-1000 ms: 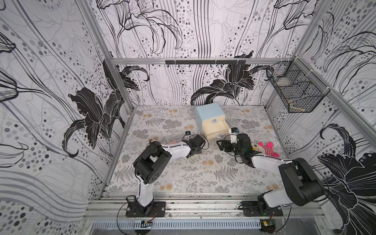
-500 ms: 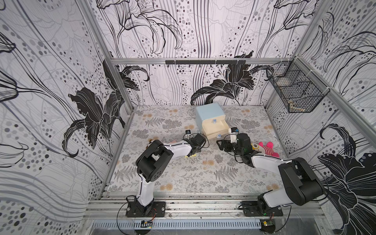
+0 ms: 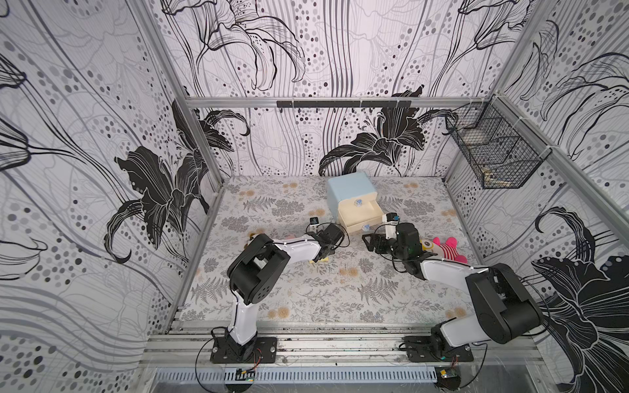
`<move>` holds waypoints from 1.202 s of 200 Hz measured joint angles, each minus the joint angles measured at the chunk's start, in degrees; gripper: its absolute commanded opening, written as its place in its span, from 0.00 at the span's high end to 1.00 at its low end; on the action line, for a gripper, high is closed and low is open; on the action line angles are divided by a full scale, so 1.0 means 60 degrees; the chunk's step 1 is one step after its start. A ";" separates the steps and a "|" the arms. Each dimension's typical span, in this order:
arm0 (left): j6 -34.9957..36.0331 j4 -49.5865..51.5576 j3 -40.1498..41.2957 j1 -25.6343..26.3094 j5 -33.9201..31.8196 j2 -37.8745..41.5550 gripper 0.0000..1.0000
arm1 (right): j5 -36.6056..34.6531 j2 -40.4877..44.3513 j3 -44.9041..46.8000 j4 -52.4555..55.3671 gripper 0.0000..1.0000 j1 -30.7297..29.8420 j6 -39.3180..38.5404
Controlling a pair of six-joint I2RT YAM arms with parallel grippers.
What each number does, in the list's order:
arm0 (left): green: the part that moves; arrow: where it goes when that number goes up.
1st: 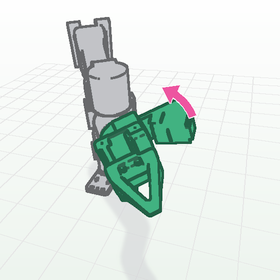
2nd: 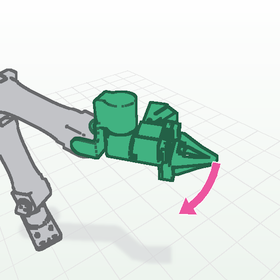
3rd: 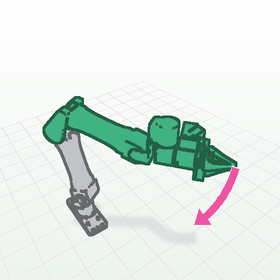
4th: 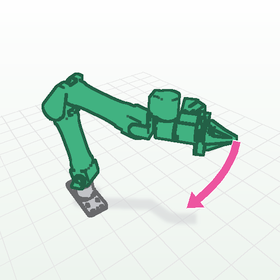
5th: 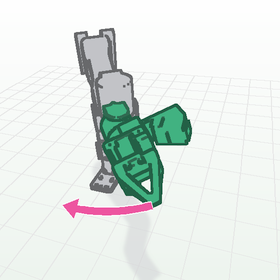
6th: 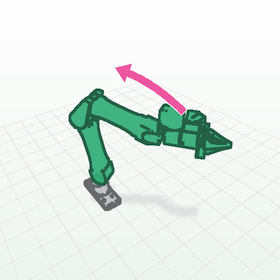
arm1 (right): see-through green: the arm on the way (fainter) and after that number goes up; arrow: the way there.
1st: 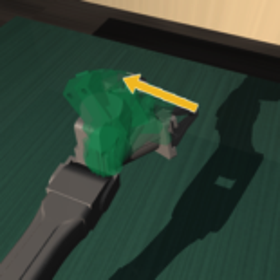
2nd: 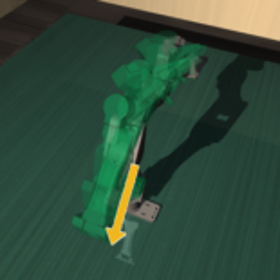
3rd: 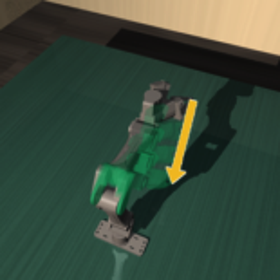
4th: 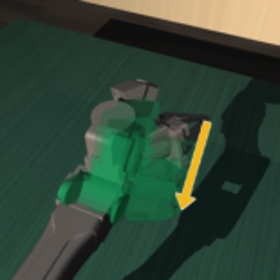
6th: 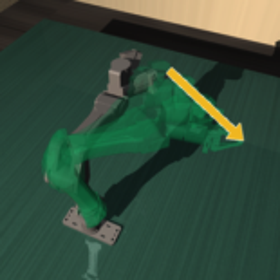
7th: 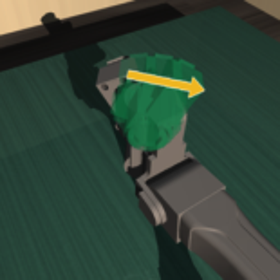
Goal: Please put the sticky notes in the drawer by color
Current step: Pick up the sticky notes from the center of the board.
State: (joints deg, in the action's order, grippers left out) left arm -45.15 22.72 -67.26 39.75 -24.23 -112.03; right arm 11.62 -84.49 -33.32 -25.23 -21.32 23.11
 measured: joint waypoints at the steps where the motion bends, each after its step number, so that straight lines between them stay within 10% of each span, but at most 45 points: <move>1: 0.0000 0.0000 0.0000 0.0000 -0.0004 0.0000 0.19 | 0.0004 0.0000 0.0000 0.0000 0.13 0.0000 0.0004; 240: -0.0397 -0.0943 -0.0448 -0.1191 0.2841 0.1330 0.20 | 0.0659 -0.0328 0.0306 -0.2634 0.23 -0.2827 0.3690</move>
State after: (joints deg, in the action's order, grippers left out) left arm -47.53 17.06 -69.95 32.60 -7.18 -104.05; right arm 15.57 -86.46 -31.48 -41.04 -38.28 45.25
